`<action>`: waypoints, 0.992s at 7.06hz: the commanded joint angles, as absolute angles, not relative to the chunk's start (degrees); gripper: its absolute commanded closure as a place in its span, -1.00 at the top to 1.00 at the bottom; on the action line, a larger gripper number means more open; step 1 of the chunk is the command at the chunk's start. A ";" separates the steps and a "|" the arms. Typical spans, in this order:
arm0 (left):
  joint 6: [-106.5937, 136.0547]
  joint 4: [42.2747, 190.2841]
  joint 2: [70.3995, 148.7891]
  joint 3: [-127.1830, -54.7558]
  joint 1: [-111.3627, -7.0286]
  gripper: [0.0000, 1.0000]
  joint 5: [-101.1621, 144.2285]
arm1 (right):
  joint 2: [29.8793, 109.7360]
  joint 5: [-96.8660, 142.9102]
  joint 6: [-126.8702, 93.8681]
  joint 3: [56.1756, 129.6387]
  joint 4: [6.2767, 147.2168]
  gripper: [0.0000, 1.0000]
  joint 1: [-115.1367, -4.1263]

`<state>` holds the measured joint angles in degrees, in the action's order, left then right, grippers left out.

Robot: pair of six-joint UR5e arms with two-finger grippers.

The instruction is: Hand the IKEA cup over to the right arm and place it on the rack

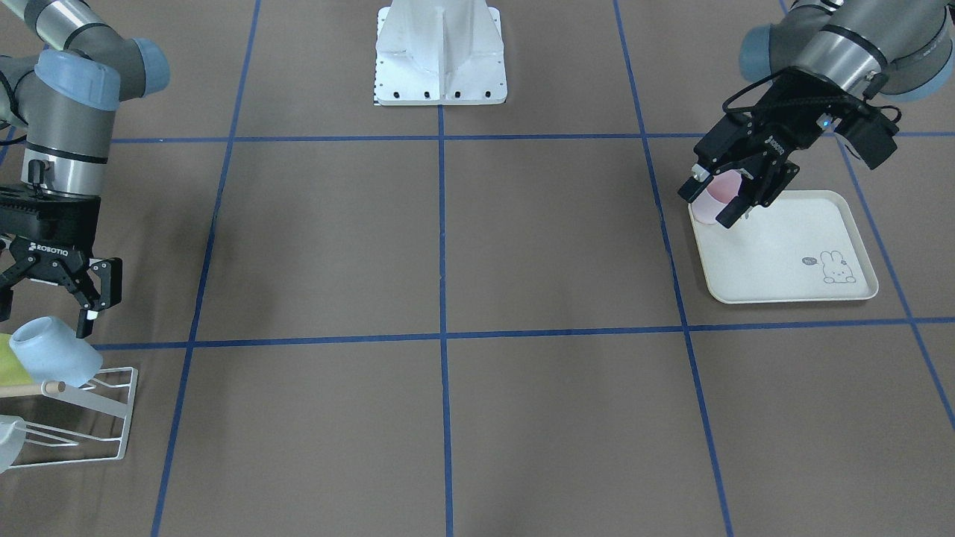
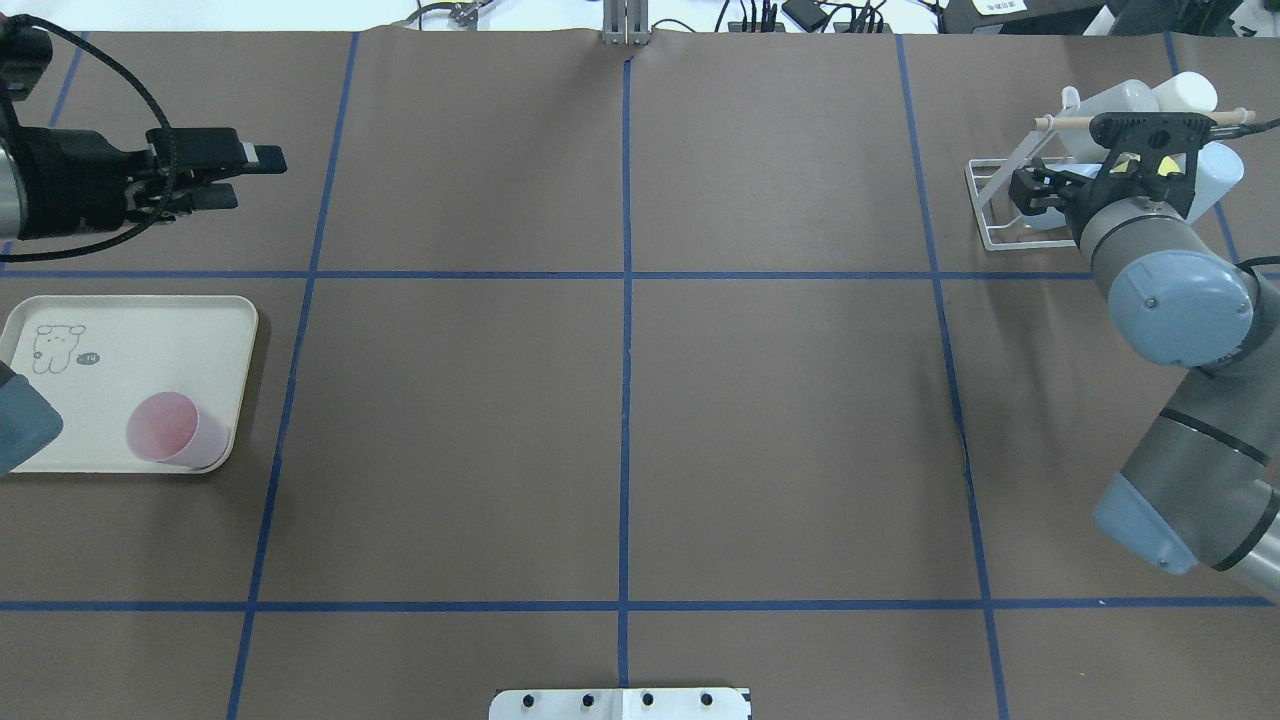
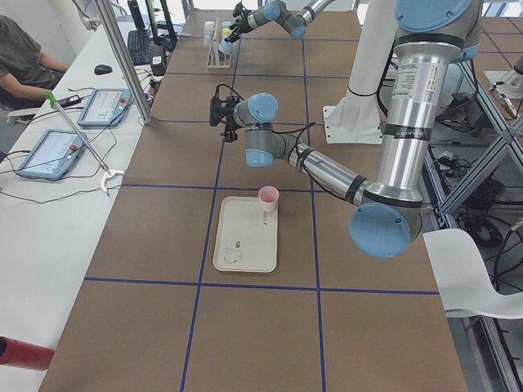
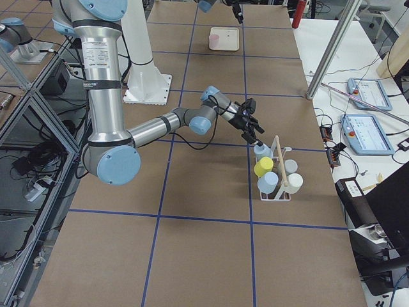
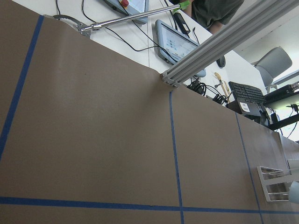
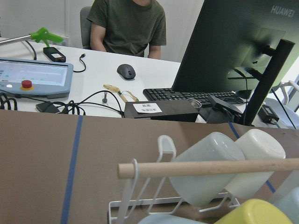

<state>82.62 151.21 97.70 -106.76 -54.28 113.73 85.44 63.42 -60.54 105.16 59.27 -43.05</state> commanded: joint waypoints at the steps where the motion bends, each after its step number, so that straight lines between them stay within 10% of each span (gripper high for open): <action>1: 76.08 149.78 94.50 -106.61 -56.23 0.98 116.44 | 85.69 66.97 -60.38 111.07 59.94 1.00 -43.16; 7: 48.82 133.20 81.84 -109.59 -56.25 0.99 119.36 | 79.12 76.64 -74.13 117.59 58.97 1.00 -41.23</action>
